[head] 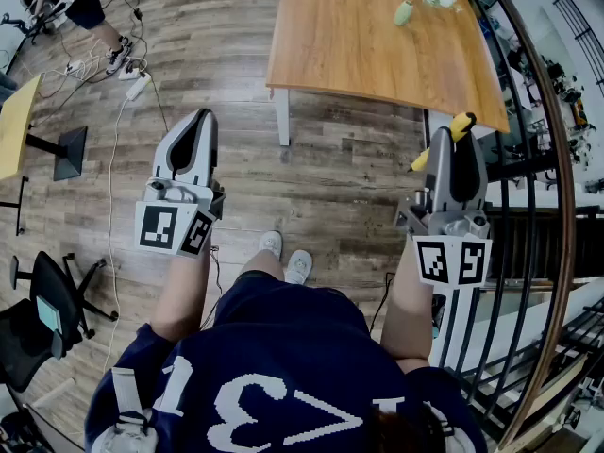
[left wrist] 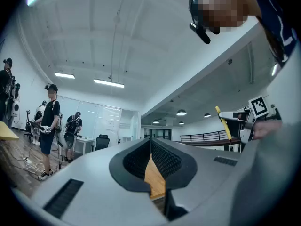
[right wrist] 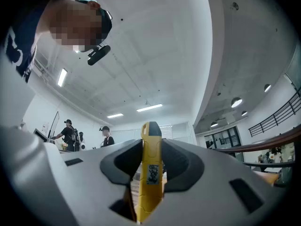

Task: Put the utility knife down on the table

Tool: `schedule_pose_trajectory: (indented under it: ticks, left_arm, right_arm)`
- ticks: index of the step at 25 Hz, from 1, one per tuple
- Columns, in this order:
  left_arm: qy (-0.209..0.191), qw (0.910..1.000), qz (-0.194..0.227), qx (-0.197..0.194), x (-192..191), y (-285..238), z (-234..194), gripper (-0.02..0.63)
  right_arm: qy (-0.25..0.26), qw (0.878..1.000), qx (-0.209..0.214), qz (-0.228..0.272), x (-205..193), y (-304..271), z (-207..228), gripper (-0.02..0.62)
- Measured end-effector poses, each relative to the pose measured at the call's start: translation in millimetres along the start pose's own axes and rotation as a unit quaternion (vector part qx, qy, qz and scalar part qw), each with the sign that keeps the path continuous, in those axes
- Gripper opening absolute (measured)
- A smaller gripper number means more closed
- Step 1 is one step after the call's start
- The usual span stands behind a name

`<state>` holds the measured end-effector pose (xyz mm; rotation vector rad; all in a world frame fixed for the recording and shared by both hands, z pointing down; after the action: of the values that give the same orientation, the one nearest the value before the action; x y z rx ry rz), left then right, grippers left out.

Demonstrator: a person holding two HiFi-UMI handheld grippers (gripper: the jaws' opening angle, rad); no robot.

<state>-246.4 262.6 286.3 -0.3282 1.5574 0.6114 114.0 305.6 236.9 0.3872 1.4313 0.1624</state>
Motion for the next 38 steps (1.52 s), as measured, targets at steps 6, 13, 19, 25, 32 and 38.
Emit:
schedule_pose_trajectory:
  ticks: [6, 13, 19, 25, 32, 38]
  left_arm:
    - [0.003, 1.0000, -0.001, 0.002, 0, 2, 18, 0.023]
    - [0.000, 1.0000, -0.003, -0.001, -2, 0, 30, 0.023]
    - [0.000, 1.0000, -0.006, -0.004, -5, -8, 36, 0.023]
    - [0.001, 0.9999, -0.012, -0.008, -11, -28, 35, 0.023]
    - [0.005, 0.9997, -0.017, -0.017, -27, -77, 7, 0.023]
    - [0.007, 0.9995, -0.009, -0.029, -33, -147, -39, 0.023]
  right_arm:
    - [-0.005, 1.000, 0.004, -0.003, 2, 11, 7, 0.138]
    - [-0.020, 1.000, 0.008, -0.007, 2, 18, 13, 0.140]
    - [-0.024, 1.000, 0.012, -0.010, 1, 17, 22, 0.140]
    - [-0.030, 0.999, 0.013, -0.015, -5, 3, 33, 0.140]
    - [-0.033, 0.999, 0.006, -0.018, -27, -43, 48, 0.140]
    - [-0.031, 0.999, 0.000, -0.014, -47, -116, 57, 0.140]
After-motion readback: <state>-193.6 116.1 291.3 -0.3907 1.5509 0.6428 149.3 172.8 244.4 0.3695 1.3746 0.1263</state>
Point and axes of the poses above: the fingertips, and each gripper's own axes: y backward along the fingers, z to its right, x out of its top, the point moved 6 cm from there along y, backward along the fingers, and after that the axes turned 8 degrees about -x, right-handed, at the moved point
